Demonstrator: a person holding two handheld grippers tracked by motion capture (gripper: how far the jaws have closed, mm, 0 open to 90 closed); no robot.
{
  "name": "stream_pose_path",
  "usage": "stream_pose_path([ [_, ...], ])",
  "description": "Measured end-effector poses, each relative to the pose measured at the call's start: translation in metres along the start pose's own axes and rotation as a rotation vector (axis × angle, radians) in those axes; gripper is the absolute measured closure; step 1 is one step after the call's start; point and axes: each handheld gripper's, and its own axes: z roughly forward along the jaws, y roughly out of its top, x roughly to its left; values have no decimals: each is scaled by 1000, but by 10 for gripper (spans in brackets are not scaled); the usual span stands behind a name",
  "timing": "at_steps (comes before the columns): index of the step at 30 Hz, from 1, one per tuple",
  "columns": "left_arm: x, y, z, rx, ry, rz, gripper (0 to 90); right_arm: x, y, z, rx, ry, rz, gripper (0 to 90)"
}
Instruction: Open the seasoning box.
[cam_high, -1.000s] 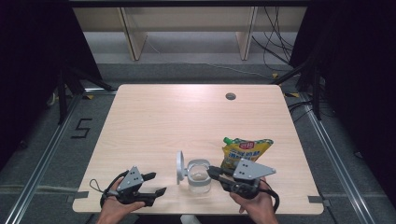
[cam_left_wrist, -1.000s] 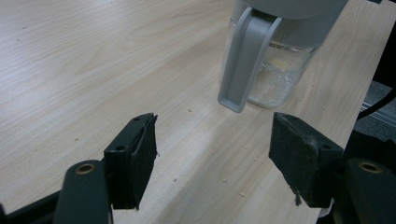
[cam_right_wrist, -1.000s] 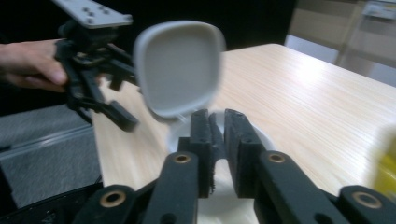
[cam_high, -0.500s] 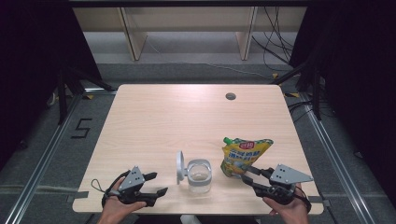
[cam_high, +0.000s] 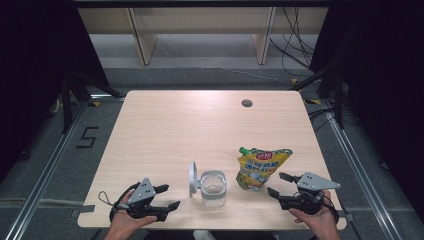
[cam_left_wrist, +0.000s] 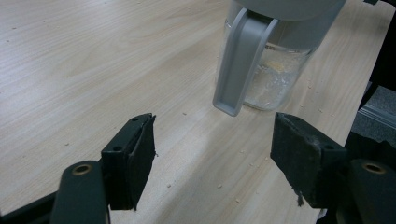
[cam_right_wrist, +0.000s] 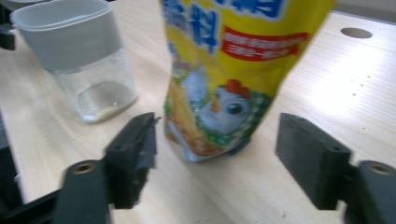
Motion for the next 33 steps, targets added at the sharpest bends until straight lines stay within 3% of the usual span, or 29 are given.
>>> stream_pose_path([
  [1,0,0,0,7,1,4,299,-4,-1,4,-15,6,-17,252],
  [5,0,0,1,16,6,8,299,-12,-3,12,-26,-12,-3,196],
  [6,0,0,1,21,8,11,299,-13,-3,14,-31,6,-3,191],
  [9,0,-1,2,13,4,12,300,-14,-1,17,-37,24,-46,201],
  [10,0,-1,2,14,5,12,300,-15,0,19,-57,23,-84,200],
  [12,0,-1,3,7,6,8,299,-15,1,26,-63,54,-55,176],
  [14,1,-1,2,32,17,23,300,-17,1,31,-75,63,-73,192],
  [16,1,-2,3,25,6,14,299,-20,2,36,-98,79,-92,195],
  [17,1,-2,3,27,4,11,299,-19,2,37,-86,94,-68,198],
  [18,1,-2,3,28,3,11,300,-22,3,40,-122,95,-98,205],
  [19,1,-2,3,28,3,11,299,-22,3,41,-122,107,-78,213],
  [20,1,-2,3,21,-3,4,299,-25,4,43,-137,123,-111,216],
  [24,1,-2,3,22,-4,3,299,-25,5,49,-144,137,-108,249],
  [25,1,-2,3,25,-3,5,299,-30,6,53,-152,148,-142,282],
  [30,1,-3,4,24,-7,1,299,-35,6,58,-164,164,-124,372],
  [31,1,-3,4,22,-8,2,299,-36,6,60,-194,164,-128,384],
  [33,1,-3,4,27,-7,2,299,-37,6,61,-199,162,-119,396],
])
